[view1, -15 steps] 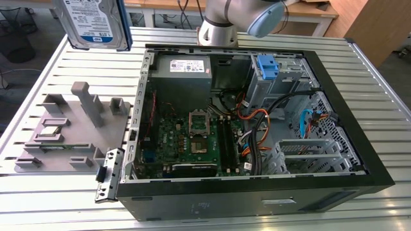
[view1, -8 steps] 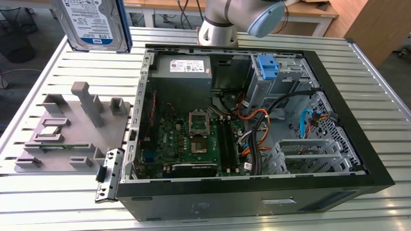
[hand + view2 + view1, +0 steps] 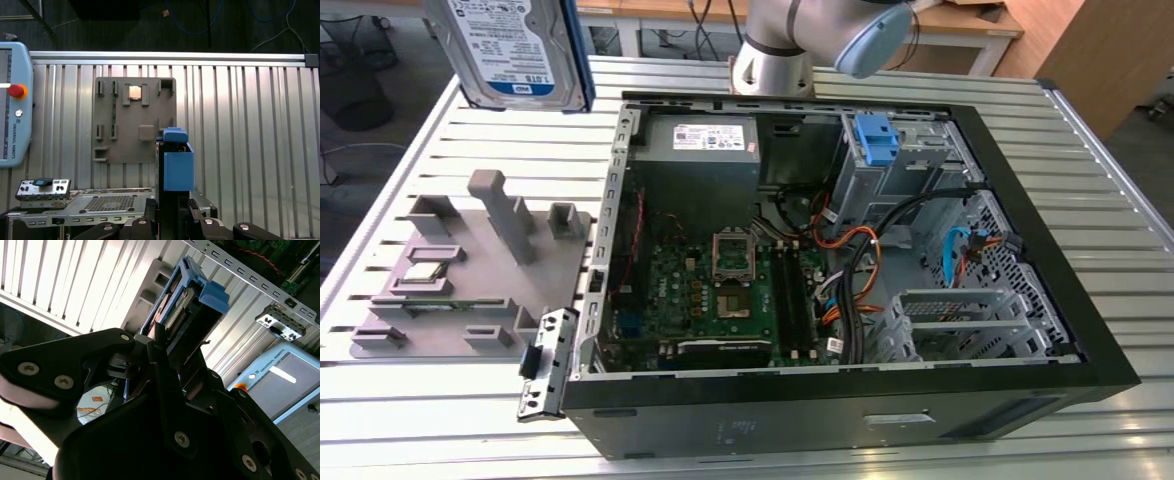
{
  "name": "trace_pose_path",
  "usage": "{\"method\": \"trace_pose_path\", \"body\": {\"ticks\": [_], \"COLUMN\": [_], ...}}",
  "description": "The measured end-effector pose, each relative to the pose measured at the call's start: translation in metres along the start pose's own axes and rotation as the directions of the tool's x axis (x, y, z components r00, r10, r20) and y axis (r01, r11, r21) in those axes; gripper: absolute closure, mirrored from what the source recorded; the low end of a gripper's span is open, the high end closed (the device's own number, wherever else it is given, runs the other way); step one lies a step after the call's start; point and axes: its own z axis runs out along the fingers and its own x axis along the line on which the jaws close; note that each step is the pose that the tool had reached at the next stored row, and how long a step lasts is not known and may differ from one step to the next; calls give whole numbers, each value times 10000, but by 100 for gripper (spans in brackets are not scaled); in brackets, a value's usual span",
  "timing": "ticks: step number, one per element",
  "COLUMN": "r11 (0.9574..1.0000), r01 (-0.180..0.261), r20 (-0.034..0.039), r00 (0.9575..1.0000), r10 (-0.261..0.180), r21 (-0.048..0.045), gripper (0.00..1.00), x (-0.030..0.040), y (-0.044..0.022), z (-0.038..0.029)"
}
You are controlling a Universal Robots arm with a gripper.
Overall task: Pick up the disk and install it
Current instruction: 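Pick up the disk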
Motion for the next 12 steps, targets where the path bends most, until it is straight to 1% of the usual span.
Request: {"method": "trace_pose_path", "body": {"ticks": [12], "r11": [10000], "r01": [-1], "r20": [0], "r00": [10000], "r10": [1], "r21": [0], "gripper": [65], "x": [29], "y": [-7], "z": [11]}}
